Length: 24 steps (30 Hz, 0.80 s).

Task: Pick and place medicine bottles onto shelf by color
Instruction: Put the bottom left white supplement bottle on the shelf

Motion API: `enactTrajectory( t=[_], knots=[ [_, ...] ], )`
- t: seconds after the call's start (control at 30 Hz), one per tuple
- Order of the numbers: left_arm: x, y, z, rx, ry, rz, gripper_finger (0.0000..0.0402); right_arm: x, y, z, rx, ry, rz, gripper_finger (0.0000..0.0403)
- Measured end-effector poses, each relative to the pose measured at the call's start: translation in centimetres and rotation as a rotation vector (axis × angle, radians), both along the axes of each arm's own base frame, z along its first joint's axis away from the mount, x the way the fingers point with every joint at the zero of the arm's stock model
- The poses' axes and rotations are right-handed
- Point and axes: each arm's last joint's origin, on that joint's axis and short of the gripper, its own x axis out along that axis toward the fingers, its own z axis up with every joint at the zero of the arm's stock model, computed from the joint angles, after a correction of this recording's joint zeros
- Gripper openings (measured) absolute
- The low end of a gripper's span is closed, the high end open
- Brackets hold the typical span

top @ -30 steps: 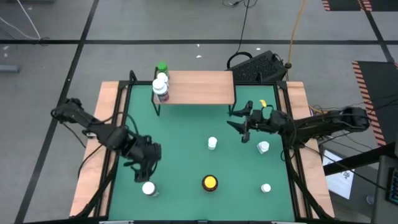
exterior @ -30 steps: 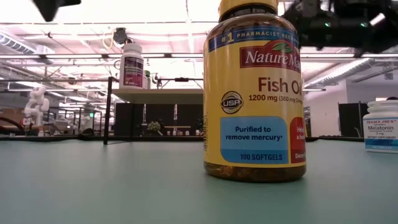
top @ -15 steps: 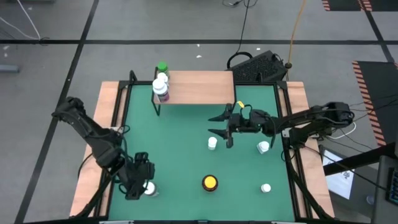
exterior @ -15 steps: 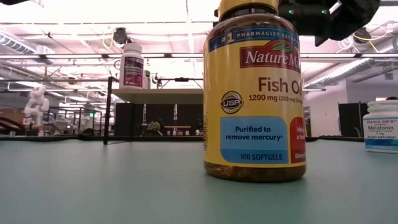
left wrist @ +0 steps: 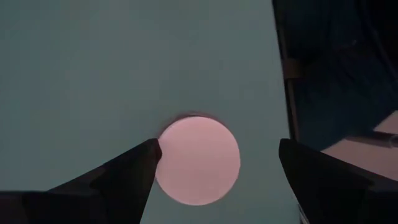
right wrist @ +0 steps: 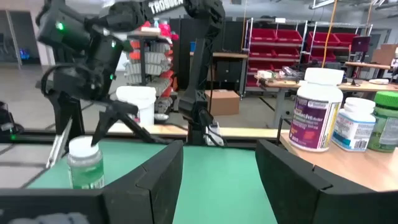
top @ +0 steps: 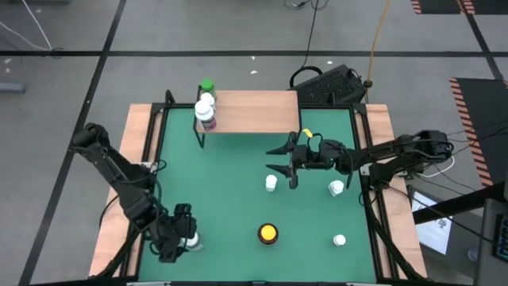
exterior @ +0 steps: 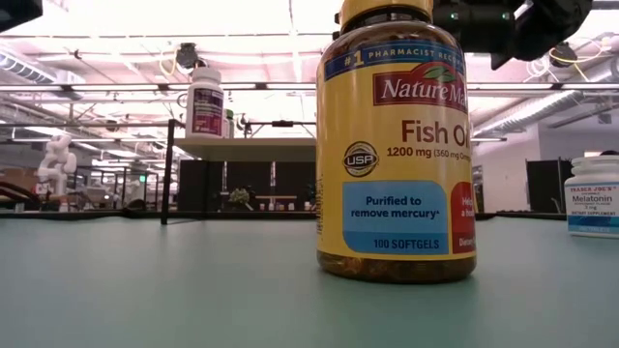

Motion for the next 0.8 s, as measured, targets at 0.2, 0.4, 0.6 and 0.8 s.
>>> enactTrajectory(
  t=[0.2, 0.4, 0.6, 0.8],
  knots=[
    [0.05, 0.04, -0.09, 0.014, -0.012, 0.013, 0.0340, 0.01, -0.01, -0.07, -0.007, 0.007, -0.001, 0.0199],
    [0.19, -0.11, -0.06, 0.009, -0.035, -0.013, 0.0340, 0.01, -0.01, -0.09, -0.009, 0.009, -0.001, 0.0199],
    [-0.16, -0.19, -0.16, 0.027, -0.023, -0.014, 0.0340, 0.01, -0.01, -0.13, -0.013, 0.012, -0.001, 0.0199],
    [-0.35, -0.25, -0.42, 0.073, -0.030, 0.020, 0.0340, 0.01, -0.01, -0.19, -0.012, 0.019, -0.001, 0.0199]
  ],
)
